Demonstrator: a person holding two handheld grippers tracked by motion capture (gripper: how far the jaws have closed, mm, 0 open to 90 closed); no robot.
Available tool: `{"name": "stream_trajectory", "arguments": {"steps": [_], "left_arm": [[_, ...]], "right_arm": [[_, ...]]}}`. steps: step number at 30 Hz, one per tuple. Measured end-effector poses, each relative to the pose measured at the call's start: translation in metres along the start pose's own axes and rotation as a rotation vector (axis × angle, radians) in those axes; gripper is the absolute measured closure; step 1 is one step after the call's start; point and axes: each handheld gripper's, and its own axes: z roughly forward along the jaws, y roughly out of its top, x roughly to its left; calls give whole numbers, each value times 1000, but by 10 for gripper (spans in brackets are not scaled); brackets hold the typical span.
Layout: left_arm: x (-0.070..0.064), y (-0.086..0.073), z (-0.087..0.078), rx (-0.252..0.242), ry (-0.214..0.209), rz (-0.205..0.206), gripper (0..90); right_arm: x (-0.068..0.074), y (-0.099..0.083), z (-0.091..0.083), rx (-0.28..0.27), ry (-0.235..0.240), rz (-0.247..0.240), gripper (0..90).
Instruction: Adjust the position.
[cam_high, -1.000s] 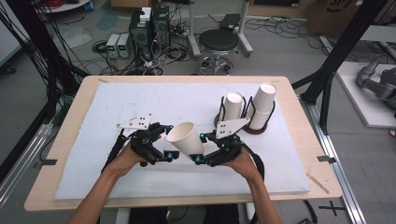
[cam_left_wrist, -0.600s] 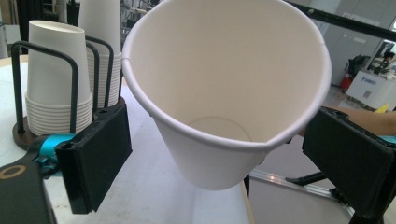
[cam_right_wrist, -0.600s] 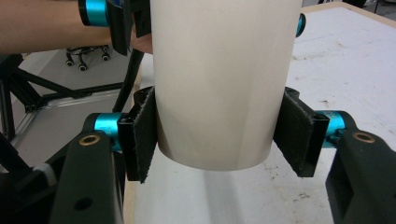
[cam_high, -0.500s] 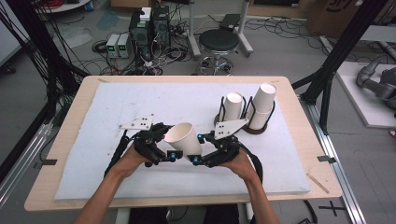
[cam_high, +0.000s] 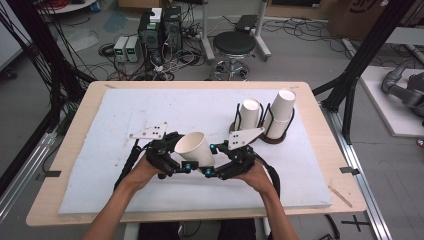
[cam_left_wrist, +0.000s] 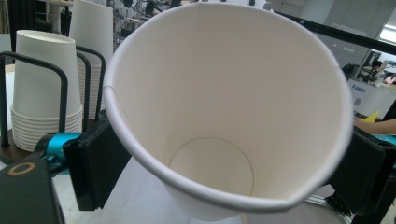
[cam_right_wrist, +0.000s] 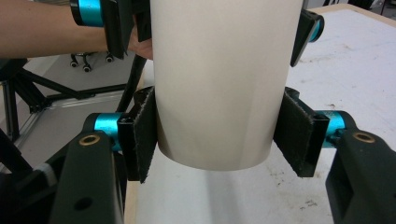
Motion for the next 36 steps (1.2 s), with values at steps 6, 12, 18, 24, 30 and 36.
{"name": "stream_trajectory", "arguments": {"steps": [6,12,18,24,30,36], "left_arm": [[1,0,0,-1,-4,1,132],[0,0,-1,1,-1,10,184],[0,1,-1,-10,-9,26,252],[-1,1,-2,-7,-8,25,275],[-1,1,-2,-6,-5,33,310],[-1,1,-2,-3,-5,37,320]], "right_arm": [[1,0,2,3,4,1,372],[1,0,4,3,3,-1,372],[1,-1,4,9,2,-2,372],[1,-2,4,3,4,-3,372],[1,-2,5,5,8,-11,371],[1,-2,4,8,6,-13,370]]}}
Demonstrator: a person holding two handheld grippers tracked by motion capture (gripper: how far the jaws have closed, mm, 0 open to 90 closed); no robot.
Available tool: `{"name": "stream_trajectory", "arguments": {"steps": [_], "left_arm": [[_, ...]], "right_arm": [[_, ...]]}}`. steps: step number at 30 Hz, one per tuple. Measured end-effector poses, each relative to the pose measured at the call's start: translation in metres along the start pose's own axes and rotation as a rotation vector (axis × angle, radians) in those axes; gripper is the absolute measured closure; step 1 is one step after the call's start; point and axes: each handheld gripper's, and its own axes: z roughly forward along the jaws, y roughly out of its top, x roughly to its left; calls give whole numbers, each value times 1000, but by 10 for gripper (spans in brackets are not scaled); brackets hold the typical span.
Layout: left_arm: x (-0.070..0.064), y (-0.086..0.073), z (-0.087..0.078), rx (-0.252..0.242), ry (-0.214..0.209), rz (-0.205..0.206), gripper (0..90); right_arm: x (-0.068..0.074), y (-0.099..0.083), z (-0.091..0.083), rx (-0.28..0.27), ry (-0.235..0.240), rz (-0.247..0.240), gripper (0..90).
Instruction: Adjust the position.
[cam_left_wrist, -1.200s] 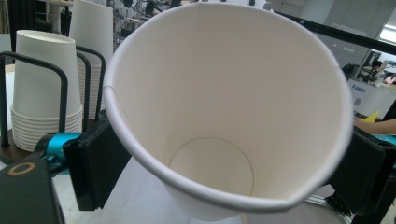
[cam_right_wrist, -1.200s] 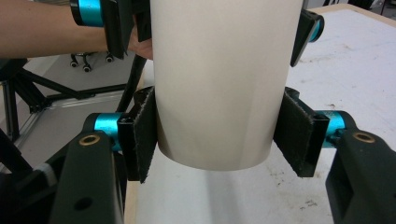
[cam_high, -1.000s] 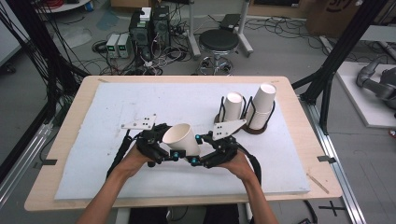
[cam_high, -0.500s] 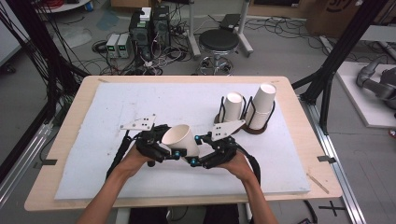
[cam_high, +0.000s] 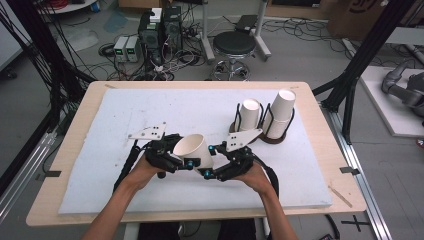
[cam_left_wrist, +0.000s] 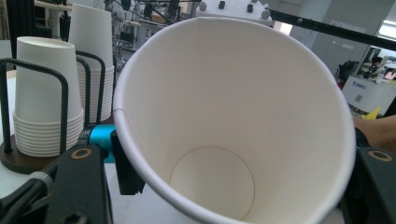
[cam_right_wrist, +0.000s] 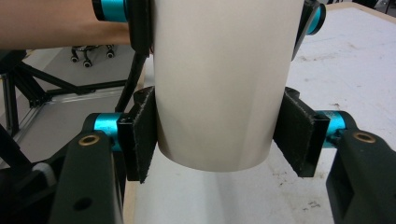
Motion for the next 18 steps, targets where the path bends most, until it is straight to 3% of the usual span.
{"name": "stream_trajectory", "arguments": {"steps": [8,13,18], "left_arm": [[-1,0,1,6,0,-1,319],[0,-1,1,10,5,2,320],[0,0,0,13,7,8,321]], "right_arm": [[2,0,2,9,-9,-10,346],[4,1,7,34,-27,-13,210],[3,1,8,37,-28,-6,184]]}}
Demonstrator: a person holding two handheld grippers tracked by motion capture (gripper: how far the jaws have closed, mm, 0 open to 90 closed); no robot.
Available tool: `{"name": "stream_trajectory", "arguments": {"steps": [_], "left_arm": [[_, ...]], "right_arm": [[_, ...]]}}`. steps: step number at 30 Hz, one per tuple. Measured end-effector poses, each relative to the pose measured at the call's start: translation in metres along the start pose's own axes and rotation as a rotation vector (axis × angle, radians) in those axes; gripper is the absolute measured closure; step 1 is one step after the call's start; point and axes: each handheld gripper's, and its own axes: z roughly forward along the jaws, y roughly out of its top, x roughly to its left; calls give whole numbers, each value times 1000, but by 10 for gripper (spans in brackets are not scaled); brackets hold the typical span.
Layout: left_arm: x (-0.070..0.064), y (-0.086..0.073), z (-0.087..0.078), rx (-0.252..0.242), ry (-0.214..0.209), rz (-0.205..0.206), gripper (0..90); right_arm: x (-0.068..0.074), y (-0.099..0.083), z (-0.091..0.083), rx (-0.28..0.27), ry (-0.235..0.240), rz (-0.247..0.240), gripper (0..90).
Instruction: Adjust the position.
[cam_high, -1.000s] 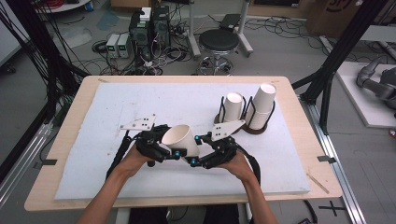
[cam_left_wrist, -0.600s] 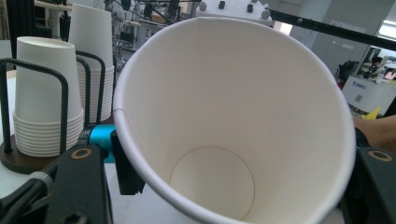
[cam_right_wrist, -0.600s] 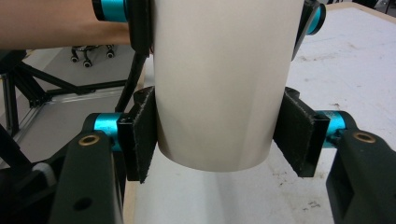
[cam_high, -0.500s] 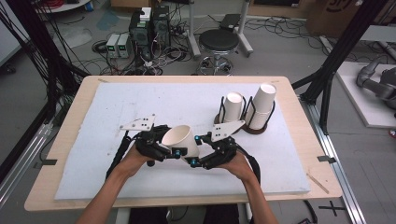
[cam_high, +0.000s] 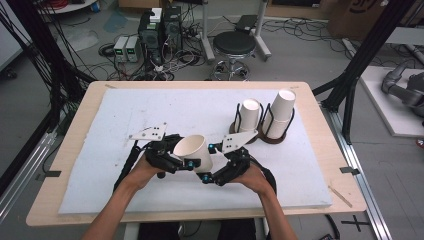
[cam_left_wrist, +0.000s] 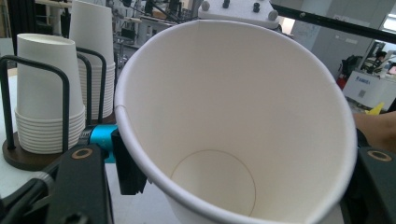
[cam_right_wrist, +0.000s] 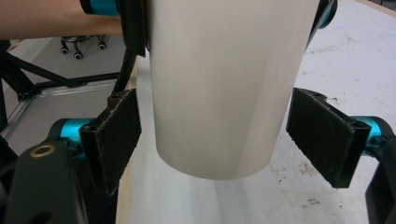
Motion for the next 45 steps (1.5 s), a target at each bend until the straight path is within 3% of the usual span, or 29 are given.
{"name": "stream_trajectory", "arguments": {"steps": [7,18,30,45], "left_arm": [[0,0,0,12,12,12,321],[-4,4,-8,36,71,36,320],[-6,5,-9,88,121,58,317],[-11,8,-14,156,190,90,317]], "right_arm": [[0,0,-2,-3,-11,6,163],[-3,-4,-14,-13,-51,21,164],[-5,-24,-44,-52,-191,87,164],[1,-57,-87,-89,-423,190,164]]}}
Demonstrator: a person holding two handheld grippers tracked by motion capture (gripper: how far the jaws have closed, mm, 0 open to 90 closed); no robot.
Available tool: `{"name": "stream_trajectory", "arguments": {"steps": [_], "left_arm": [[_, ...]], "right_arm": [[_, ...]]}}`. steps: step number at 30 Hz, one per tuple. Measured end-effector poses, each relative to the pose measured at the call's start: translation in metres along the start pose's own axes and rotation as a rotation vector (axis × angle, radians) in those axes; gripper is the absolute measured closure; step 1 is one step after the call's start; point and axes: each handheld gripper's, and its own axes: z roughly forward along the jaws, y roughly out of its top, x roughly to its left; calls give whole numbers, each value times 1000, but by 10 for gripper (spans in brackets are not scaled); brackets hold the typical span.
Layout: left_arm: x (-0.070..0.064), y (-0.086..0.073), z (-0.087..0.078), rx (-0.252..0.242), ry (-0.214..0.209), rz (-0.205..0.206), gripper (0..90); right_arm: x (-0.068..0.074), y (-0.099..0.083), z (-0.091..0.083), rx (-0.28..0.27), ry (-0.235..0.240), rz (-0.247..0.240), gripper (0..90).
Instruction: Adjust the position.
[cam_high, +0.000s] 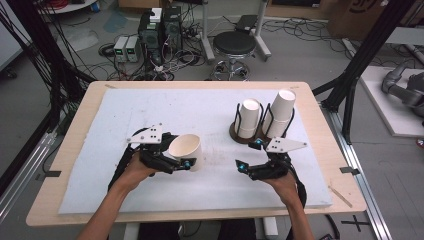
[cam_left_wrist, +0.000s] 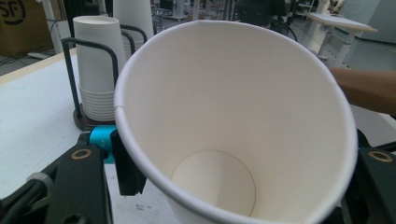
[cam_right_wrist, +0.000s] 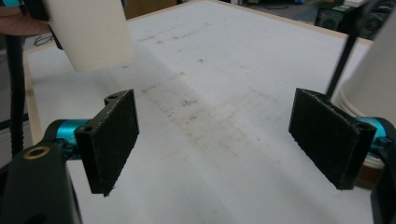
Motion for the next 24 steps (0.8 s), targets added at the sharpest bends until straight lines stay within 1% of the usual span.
{"name": "stream_trajectory", "arguments": {"steps": [1,2,3,4,5,6,9,13,17,18,19,20,21,22,23,24], "left_arm": [[-1,0,-1,2,6,-2,317],[0,0,-2,8,13,4,317],[0,0,-3,13,16,-2,317],[0,0,-4,21,22,-1,317],[0,0,-5,27,30,0,317],[0,-1,-7,34,33,1,317],[0,-1,-11,51,47,5,317],[0,-1,-15,75,65,13,316],[0,-1,-17,81,78,14,317],[0,-1,-17,86,82,14,316],[0,-1,-17,89,88,15,316],[1,-1,-17,95,93,20,316],[1,-1,-17,98,98,16,316],[1,-1,-17,98,102,13,316],[2,-2,-17,106,103,15,316],[2,-2,-17,112,110,17,316]], "right_arm": [[-1,-2,-3,-6,-11,6,165],[-1,-4,-5,-8,-37,8,164],[-2,-7,-8,-10,-59,18,164],[-2,-9,-10,-12,-71,29,164],[-3,-11,-12,-10,-101,31,164],[-4,-14,-14,-7,-121,45,164],[-7,-21,-19,-20,-155,67,164],[-9,-28,-20,-12,-191,95,164],[-10,-31,-21,-5,-267,108,165],[-9,-32,-21,-6,-279,122,165],[-10,-32,-21,-9,-280,122,165],[-10,-33,-22,-4,-292,120,165],[-9,-33,-22,5,-310,116,165],[-8,-34,-22,8,-317,111,165],[-8,-34,-22,8,-333,110,164],[-7,-34,-23,10,-333,106,165]]}}
